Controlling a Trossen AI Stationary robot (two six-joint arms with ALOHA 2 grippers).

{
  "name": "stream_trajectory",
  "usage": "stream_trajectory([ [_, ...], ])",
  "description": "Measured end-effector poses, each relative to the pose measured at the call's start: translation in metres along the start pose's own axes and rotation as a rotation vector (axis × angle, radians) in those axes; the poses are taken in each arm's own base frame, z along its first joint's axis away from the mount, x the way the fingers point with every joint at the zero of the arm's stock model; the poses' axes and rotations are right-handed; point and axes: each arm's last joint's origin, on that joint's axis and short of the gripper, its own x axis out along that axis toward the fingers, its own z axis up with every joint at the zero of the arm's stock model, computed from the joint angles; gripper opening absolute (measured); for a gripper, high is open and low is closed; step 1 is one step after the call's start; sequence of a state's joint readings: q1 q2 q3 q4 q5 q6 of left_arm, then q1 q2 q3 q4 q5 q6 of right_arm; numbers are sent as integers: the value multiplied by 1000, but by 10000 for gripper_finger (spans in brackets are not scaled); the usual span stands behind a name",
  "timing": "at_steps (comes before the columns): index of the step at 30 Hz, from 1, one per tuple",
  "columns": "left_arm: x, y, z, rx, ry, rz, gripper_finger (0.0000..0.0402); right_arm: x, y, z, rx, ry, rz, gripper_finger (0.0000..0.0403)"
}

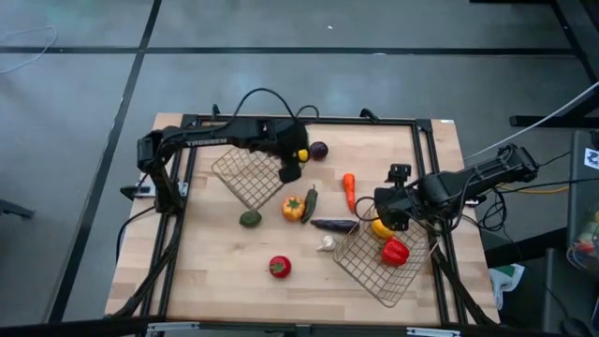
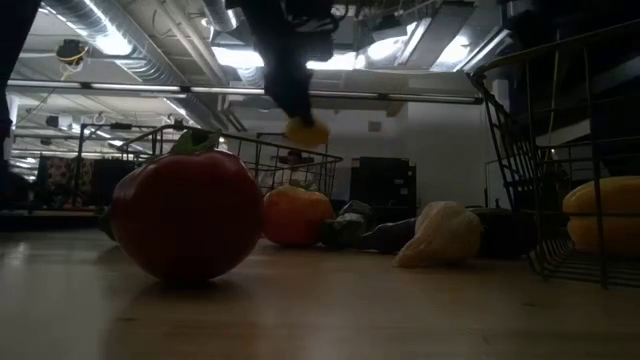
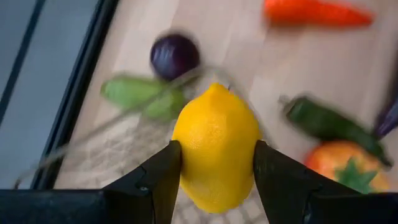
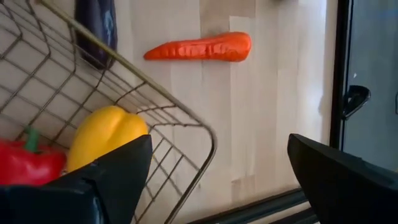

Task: Sort produce into baskets
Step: Put the yellow lemon into the top basket

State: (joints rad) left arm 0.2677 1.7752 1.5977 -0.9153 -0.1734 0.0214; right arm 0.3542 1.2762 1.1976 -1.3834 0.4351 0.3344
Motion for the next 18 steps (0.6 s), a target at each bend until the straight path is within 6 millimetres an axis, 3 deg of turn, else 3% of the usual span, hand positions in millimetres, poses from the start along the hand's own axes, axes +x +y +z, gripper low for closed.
stream_trajectory([
  [7,17,12,-19,-105,115,19,182,11,-22,10,13,0,-19,370],
  [18,51,7,-46,-104,174,19,182,26,-58,27,55,-77,-21,370],
])
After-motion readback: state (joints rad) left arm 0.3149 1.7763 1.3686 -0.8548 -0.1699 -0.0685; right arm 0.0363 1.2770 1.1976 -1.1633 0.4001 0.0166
